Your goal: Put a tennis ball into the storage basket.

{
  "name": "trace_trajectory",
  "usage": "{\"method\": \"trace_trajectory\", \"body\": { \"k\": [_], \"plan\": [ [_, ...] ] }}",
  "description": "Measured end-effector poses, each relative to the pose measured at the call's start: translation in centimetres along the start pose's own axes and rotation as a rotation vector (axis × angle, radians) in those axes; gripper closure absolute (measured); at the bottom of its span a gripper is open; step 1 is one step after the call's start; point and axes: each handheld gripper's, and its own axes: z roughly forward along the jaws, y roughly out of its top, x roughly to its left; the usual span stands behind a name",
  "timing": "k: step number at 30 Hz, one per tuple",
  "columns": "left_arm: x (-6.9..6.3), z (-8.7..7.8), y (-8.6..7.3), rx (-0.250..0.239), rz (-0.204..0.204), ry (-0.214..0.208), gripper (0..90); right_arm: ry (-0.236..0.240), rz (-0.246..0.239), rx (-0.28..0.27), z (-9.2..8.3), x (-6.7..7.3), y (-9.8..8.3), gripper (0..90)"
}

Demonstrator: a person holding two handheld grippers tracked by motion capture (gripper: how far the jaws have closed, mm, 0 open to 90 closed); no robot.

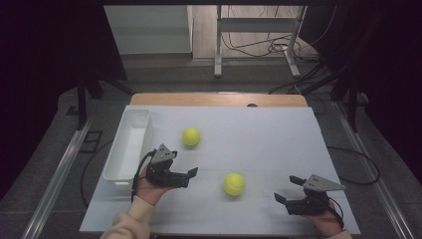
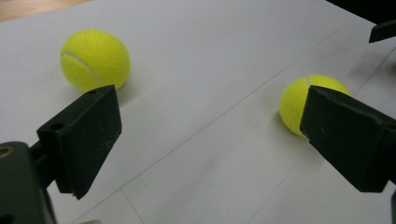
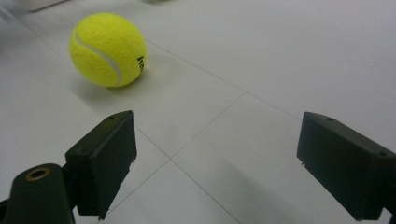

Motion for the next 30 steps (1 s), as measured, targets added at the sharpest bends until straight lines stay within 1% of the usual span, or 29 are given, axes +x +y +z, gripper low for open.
{"method": "trace_trajectory", "body": {
  "k": [2, 5, 10, 12, 13, 17, 22, 26, 30],
  "plan": [
    [0.0, 0.2, 0.4, 0.004, -0.006, -0.005, 6.3, -0.001, 0.000, 0.005, 0.1, -0.1, 0.0, 12.5],
    [-0.1, 0.3, 0.7, 0.004, 0.002, -0.004, 6.3, 0.005, 0.013, 0.001, 0.1, -0.1, 0.0, 12.5],
    [0.1, 0.5, 1.1, 0.009, 0.003, -0.001, 6.2, 0.005, 0.009, 0.009, 0.2, -0.1, -0.1, 12.5],
    [0.2, 0.6, 1.4, 0.004, -0.010, -0.005, 6.2, 0.007, 0.016, 0.009, 0.2, -0.1, -0.1, 12.5],
    [0.2, 0.6, 1.4, 0.004, -0.010, -0.005, 6.2, 0.007, 0.016, 0.009, 0.2, -0.1, -0.1, 12.5],
    [0.2, 0.9, 2.1, 0.003, 0.001, -0.007, 6.2, 0.004, 0.019, 0.017, 0.3, -0.1, -0.1, 12.5],
    [0.7, 1.2, 2.5, 0.010, -0.004, -0.002, 6.2, -0.002, 0.014, 0.019, 0.3, -0.1, -0.1, 12.5],
    [1.2, 1.4, 2.8, 0.013, -0.020, 0.000, 6.3, -0.005, 0.015, 0.024, 0.3, -0.2, -0.1, 12.5],
    [1.6, 1.7, 3.0, 0.019, -0.026, 0.005, 6.2, -0.004, 0.014, 0.025, 0.4, -0.1, -0.2, 12.6]
  ]
}}
